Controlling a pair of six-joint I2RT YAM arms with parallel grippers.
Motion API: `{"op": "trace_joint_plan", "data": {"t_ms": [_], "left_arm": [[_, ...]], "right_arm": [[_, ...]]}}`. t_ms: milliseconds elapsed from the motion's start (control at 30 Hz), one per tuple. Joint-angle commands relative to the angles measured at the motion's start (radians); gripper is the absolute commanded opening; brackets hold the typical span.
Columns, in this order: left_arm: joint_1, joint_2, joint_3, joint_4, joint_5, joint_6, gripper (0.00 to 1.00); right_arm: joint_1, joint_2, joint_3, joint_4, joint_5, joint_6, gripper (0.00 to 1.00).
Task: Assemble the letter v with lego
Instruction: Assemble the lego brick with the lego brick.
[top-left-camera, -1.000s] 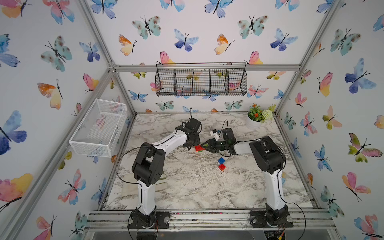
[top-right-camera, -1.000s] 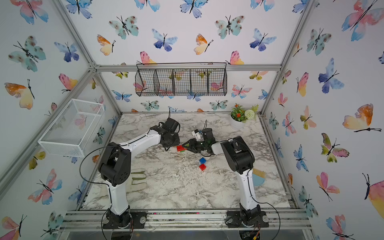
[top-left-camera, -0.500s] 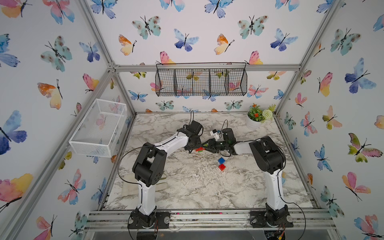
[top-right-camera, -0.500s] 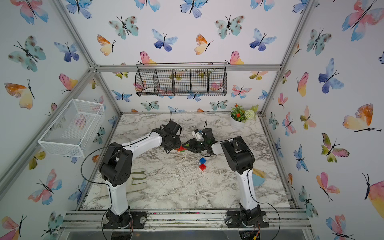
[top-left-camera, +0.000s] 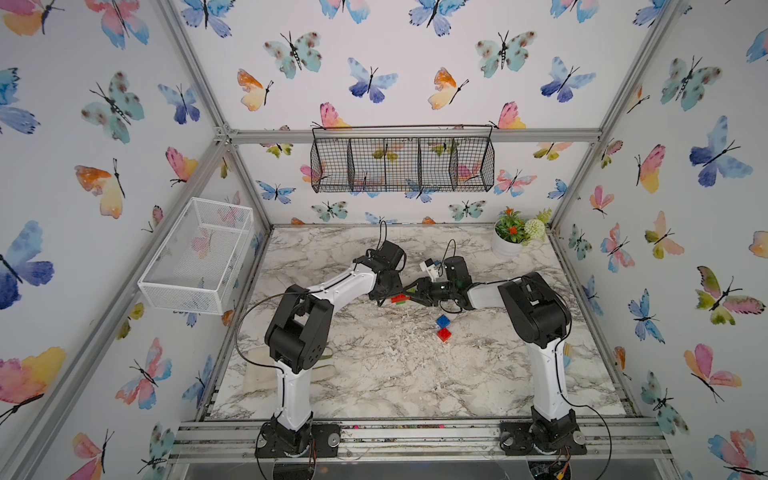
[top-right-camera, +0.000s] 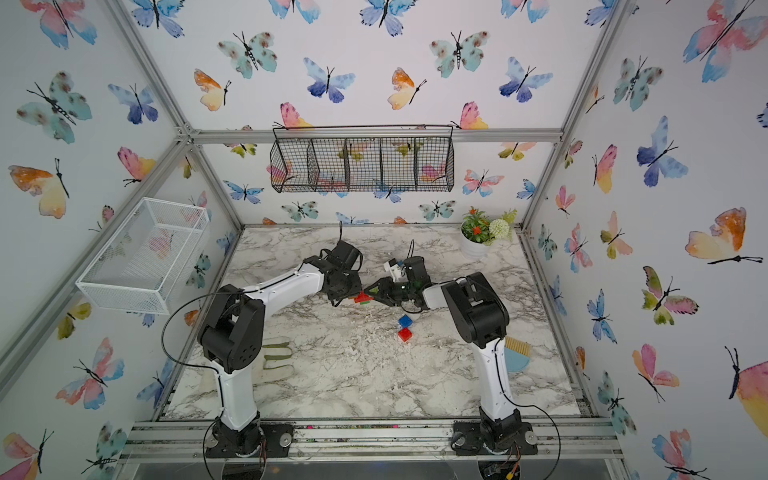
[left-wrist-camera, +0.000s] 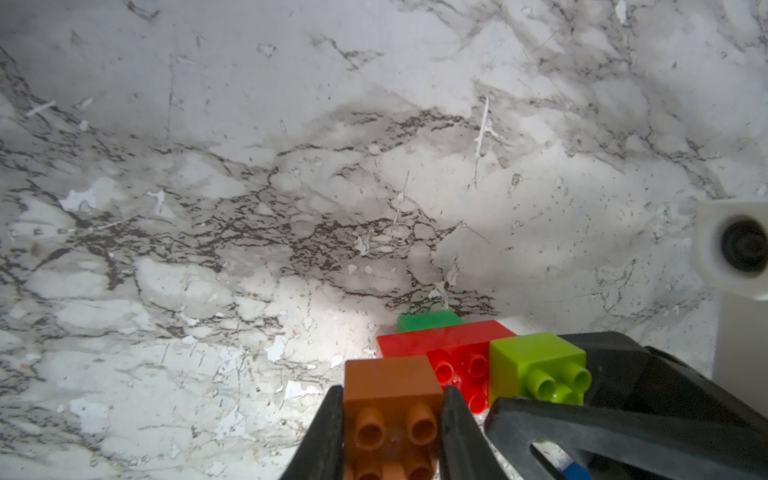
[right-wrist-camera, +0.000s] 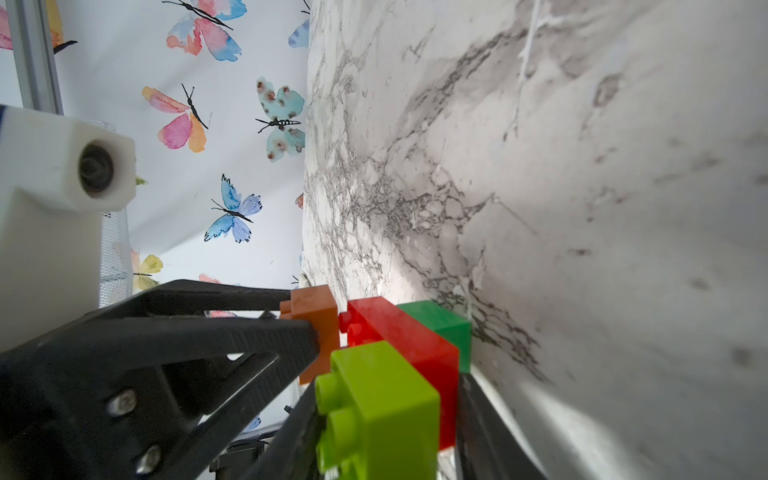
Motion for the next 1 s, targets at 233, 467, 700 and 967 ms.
{"op": "trace_joint_plan", "data": {"t_ms": [233,467,700,967], "left_arm": [[-0.020,0.028,-0.015,0.001,-0.005,-0.002,0.09],[-0.020,0.037,-0.023,-0.003,-0.033,-0.004,0.09],[-0.019,0.068,-0.012,-0.046,-0.048,-0.001,0.08],[-0.018,0.081,-0.024,-0.081,-0.050,0.008,0.07]], "right_arm": [[-0.003,0.020,-0.033,-0.053,0.056,-0.022,0.19],[-0.003,0.020,-0.033,-0.052,0.055,-0.022,0.19],[-0.003,0.015,-0.039,-0.057,0.057,-0.025,0.19],[-0.003,0.014,-0.036,-0.058,0.061,-0.026,0.19]]}}
